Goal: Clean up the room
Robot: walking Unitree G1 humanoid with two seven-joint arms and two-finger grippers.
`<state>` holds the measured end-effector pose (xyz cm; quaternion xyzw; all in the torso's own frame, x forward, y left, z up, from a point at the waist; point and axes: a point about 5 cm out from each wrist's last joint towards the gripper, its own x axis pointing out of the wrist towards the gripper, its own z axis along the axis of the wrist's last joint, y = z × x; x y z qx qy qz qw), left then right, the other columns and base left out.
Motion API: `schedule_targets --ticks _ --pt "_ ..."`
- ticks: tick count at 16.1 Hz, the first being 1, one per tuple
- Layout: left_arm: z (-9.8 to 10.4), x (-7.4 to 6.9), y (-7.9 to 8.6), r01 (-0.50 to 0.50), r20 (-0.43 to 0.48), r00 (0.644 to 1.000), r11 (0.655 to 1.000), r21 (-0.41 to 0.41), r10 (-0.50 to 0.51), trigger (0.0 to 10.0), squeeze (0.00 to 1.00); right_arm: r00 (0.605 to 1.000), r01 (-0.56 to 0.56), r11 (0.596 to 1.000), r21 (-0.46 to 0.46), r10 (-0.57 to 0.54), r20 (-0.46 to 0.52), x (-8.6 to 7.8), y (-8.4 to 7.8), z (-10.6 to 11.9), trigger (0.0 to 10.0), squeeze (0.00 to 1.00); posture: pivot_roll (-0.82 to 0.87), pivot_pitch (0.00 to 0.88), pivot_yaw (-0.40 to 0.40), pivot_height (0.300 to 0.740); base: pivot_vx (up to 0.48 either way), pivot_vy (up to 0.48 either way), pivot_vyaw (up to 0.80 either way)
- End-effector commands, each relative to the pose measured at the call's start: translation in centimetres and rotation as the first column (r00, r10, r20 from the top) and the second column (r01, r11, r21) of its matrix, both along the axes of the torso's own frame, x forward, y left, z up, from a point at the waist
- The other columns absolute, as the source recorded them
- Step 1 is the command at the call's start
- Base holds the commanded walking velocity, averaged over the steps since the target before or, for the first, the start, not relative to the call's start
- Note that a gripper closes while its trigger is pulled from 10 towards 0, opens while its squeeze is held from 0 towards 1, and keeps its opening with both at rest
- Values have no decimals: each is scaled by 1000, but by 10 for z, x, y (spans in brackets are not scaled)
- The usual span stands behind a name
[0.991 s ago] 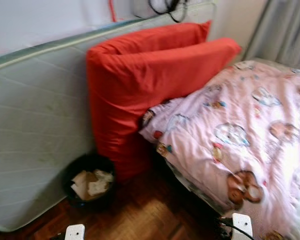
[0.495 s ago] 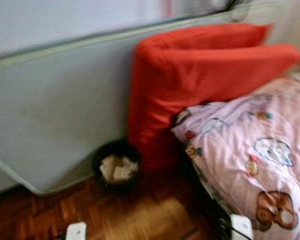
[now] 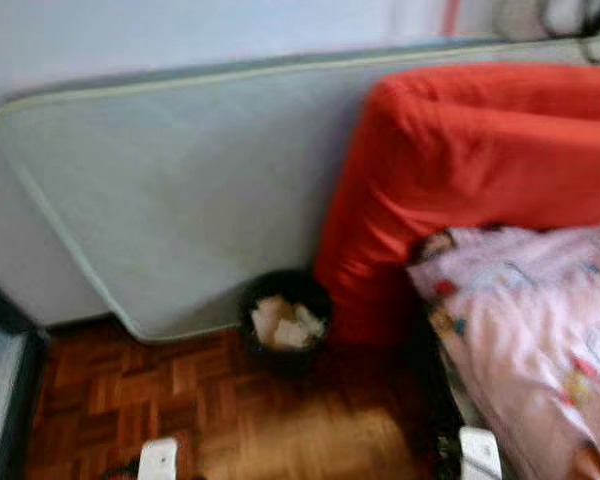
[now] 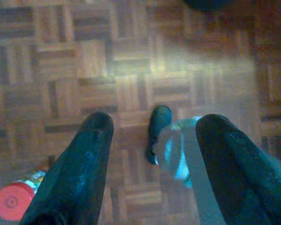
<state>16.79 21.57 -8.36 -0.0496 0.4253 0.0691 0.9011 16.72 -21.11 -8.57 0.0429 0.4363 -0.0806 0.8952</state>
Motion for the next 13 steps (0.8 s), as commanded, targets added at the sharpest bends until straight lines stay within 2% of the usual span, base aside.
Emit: schedule_targets --ticks 1,5,13 --pt "-4 -8 -3 -15 -32 999 1000 -11 14 10000 0 1000 4 1000 -8 -4 -25 -7 -3 -2 10000 0 41 72 -19 740 0 0 800" --pt "-6 -9 -9 -24 -36 999 1000 -16 23 10000 0 999 1 1000 -11 -2 -38 -11 -4 -4 10000 0 47 74 -29 740 0 0 800" --pt "-6 -8 -12 -20 -20 1000 1000 -20 19 10000 0 999 -4 1000 -18 3 -36 -9 -7 -3 10000 0 59 47 -49 740 0 0 800"
